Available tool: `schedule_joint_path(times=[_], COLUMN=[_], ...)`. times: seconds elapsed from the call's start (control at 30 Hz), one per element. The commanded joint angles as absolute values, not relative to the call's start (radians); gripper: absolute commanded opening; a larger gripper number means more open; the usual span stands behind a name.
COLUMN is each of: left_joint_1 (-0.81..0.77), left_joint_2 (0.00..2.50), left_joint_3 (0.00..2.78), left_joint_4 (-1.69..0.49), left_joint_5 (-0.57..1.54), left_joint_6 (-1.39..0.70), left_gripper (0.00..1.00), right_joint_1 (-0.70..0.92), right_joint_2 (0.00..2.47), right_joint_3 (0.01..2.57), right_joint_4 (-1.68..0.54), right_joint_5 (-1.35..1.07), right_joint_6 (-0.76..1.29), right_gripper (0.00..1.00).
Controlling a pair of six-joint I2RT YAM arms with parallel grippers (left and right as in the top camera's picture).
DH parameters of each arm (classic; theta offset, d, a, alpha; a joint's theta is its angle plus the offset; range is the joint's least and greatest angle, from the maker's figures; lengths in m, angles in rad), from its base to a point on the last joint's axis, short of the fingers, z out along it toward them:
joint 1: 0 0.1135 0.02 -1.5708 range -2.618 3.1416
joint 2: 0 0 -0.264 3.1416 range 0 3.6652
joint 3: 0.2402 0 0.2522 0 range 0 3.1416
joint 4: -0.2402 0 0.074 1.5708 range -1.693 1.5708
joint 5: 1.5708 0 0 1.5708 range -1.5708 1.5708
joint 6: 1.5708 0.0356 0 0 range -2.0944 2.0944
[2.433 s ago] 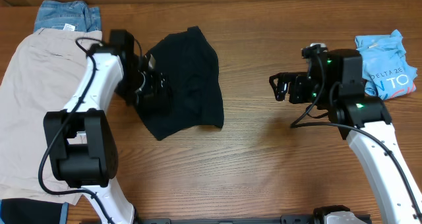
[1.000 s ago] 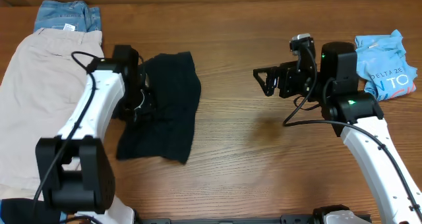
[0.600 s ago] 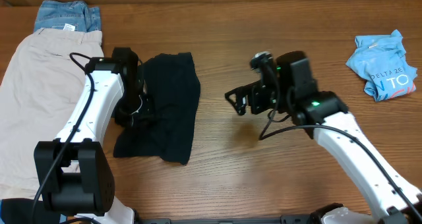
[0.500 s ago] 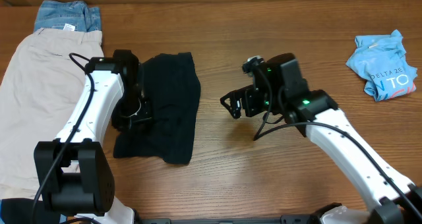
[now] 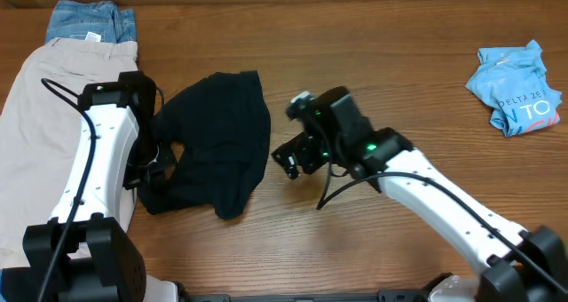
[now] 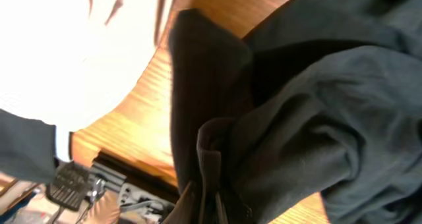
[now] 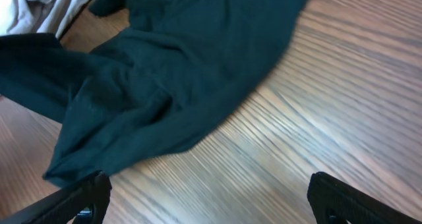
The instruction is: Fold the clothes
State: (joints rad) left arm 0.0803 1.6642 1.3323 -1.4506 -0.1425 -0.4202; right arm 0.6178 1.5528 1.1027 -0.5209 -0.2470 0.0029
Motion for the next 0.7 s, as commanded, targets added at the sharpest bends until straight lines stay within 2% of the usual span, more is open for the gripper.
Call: schedule_joint_path(times=[0.0,0.1,0.37,0.5,0.67], left_joint_1=[0.079,0.079,0.079,0.078,0.078], left_joint_2=[1.648,1.648,1.648,1.648,1.648], left_joint_3=[1.345,1.345,1.344,1.344,1.344], left_joint_4=[-1.489,-1.522,-1.506,-1.490,-1.484], left_joint_5=[-0.188,-0.192,-0.209,-0.202,-0.186], left_joint_6=[-0.445,-0.440,-0.430,-0.431,-0.430], left_gripper=[0.04,0.04,0.04,0.05,0.05], right_joint_1=[0.670,0.720,0.820,0.855,0.868], right_joint_2=[1.615,1.664,1.824,1.858,1.869], right_joint_3=[1.137,1.137,1.137,1.137,1.137], right_joint_4=[-0.446,-0.360,-0.191,-0.104,-0.055], right_joint_5=[-0.210,-0.210,-0.210,-0.203,-0.137], right_joint_6=[-0.028,-0.027,-0.027,-0.035,-0.035], right_gripper=[0.99,0.95,0.93,0.86,0.85])
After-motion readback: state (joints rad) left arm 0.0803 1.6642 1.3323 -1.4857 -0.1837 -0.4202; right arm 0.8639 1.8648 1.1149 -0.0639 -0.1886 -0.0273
